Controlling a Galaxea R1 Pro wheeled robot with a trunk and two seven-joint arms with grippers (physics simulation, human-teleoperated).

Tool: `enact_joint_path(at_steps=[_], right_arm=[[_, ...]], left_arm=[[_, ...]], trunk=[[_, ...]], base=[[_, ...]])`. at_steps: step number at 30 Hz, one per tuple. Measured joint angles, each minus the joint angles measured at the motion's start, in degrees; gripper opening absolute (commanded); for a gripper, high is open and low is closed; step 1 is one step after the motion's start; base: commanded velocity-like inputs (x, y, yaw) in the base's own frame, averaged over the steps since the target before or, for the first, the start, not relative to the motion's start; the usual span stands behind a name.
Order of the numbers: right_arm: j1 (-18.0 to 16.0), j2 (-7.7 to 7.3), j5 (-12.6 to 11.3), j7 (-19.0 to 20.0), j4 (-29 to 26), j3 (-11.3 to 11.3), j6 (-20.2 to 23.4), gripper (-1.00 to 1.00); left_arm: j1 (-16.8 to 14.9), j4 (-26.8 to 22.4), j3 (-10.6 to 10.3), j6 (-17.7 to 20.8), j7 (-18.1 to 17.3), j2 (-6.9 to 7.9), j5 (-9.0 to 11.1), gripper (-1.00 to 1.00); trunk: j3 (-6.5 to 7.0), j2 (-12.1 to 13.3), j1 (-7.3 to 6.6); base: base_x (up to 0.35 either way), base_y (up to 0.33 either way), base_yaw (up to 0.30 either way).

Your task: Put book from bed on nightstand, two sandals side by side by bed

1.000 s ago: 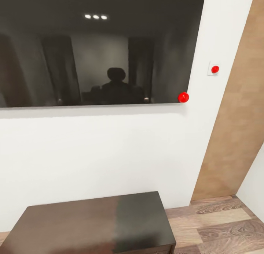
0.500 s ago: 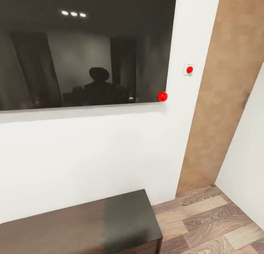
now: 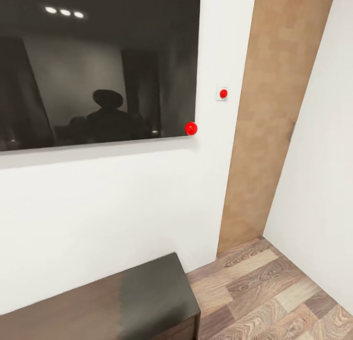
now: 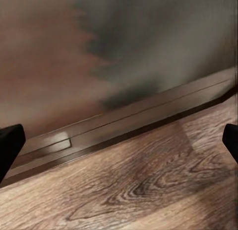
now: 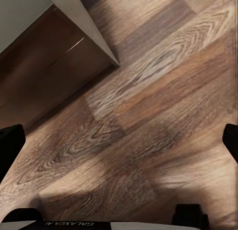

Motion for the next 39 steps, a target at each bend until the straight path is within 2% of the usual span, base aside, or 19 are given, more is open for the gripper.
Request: enact_joint_path(at_steps=[39], right_arm=[[0.0,0.00,0.0,0.0,0.0,0.0,0.0,1.00]], left_arm=[[0.0,0.0,0.0,0.0,0.0,-0.01,0.0,1.00]], trunk=[[0.00,0.0,0.00]], base=[[0.000,0.000,-0.283]])
